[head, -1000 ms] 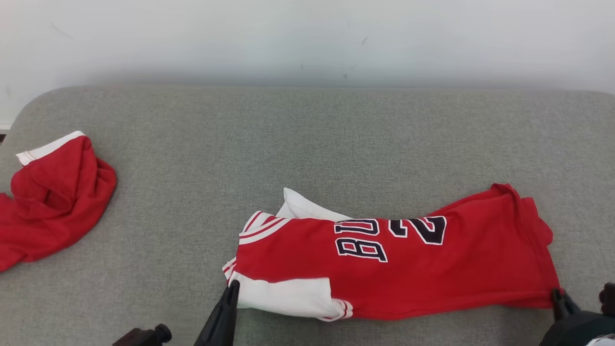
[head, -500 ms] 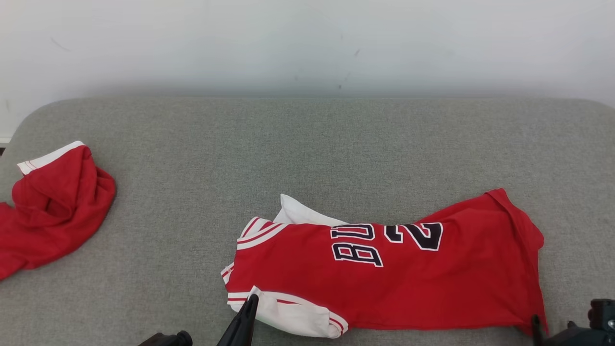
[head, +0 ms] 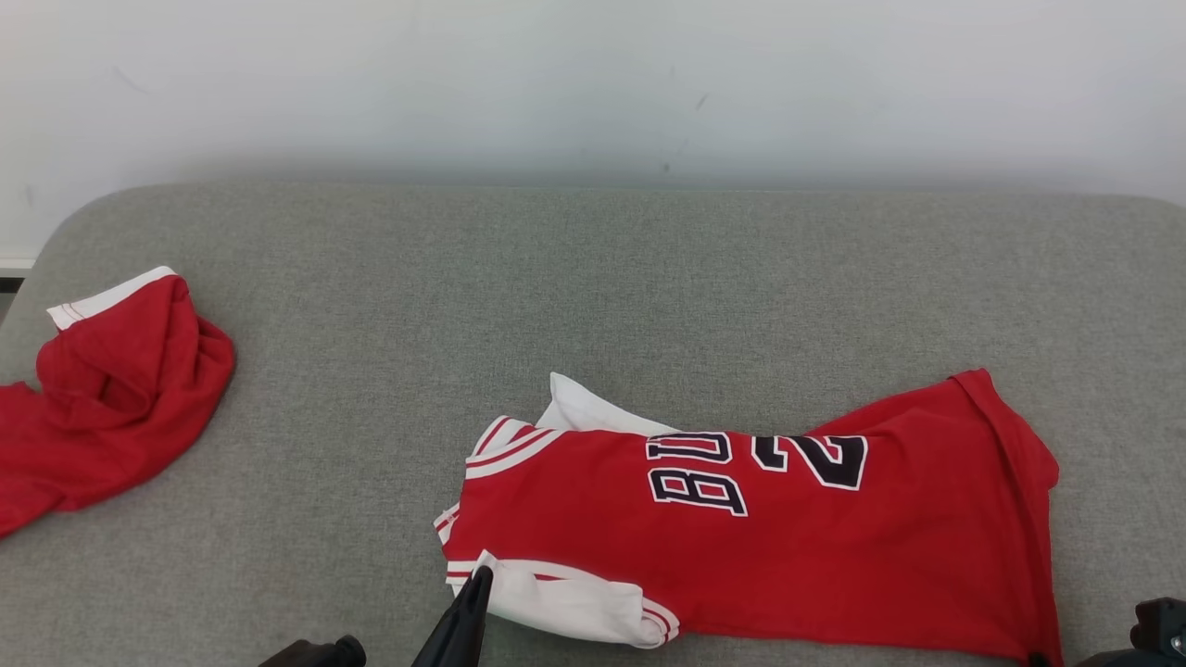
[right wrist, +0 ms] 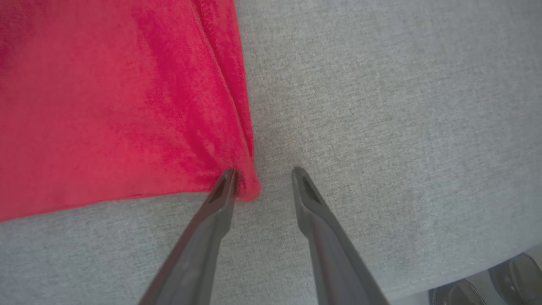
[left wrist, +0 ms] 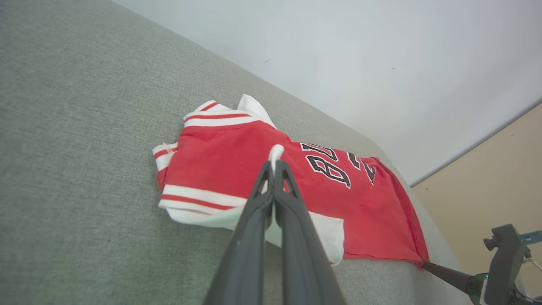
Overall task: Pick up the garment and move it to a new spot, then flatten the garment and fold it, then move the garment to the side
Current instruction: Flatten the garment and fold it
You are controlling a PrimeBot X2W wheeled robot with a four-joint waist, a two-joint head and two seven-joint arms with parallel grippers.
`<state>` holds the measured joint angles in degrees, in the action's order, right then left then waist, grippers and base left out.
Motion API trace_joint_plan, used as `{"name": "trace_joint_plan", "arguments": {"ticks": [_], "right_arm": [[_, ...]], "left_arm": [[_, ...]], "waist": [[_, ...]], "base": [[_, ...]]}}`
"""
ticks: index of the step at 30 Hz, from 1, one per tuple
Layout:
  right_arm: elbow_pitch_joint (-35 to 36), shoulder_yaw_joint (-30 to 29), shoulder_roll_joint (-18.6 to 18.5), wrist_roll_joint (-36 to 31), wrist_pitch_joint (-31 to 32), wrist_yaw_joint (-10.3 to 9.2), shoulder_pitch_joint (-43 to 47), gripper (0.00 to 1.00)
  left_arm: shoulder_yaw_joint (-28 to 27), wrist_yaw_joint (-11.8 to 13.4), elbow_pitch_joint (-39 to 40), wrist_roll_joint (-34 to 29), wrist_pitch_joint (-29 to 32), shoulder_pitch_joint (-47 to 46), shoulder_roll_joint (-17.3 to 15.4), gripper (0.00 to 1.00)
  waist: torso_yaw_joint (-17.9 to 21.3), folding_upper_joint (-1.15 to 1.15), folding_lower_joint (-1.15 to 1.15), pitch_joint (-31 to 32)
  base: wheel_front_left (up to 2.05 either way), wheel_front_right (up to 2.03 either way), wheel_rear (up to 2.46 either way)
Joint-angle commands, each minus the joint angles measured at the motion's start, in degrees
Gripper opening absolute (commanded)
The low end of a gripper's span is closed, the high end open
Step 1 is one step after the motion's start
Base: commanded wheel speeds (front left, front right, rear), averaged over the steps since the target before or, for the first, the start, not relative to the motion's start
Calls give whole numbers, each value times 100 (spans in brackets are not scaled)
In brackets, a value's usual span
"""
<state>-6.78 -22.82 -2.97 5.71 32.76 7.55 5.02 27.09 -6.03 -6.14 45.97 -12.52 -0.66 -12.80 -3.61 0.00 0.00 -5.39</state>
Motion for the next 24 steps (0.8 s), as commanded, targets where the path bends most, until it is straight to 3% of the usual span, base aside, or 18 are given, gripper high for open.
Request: {"name": "trace_joint_plan", "arguments": {"ticks": [1,5,7,9,10,17,24], "right_arm": [[-137,48,15,112,16,-13,31,65],[-487,108,30,246,58,-13,11,73],[-555,123,36,250,17,-13,7,68],[-669,147,37,252,-48,-13,-12,29],[-714,172,37,261,-83,-13,-24,0],[-469,377,22,584,-725,-3,-397,0],[683,791,11,1994,-900,-5,-1002,0]], "left_arm": [[-25,29,5,26,-22,-66,-21,0],[-35,37,3,36,-35,-58,-28,0],[-38,39,-1,38,-39,-54,-30,0],[-41,37,-5,44,-42,-45,-34,0],[-42,37,-8,51,-46,-41,-36,0],[-189,47,120,43,-142,-153,19,0],[-424,-51,587,236,-107,-779,-93,0]], "waist": [[-9,0,0,-18],[-27,0,0,-28],[-28,0,0,-28],[-27,0,0,-28],[-25,0,0,-27],[14,0,0,65],[170,0,0,173]], "base": [[0,0,0],[0,0,0],[0,0,0],[0,0,0],[0,0,0],[0,0,0],[0,0,0]]}}
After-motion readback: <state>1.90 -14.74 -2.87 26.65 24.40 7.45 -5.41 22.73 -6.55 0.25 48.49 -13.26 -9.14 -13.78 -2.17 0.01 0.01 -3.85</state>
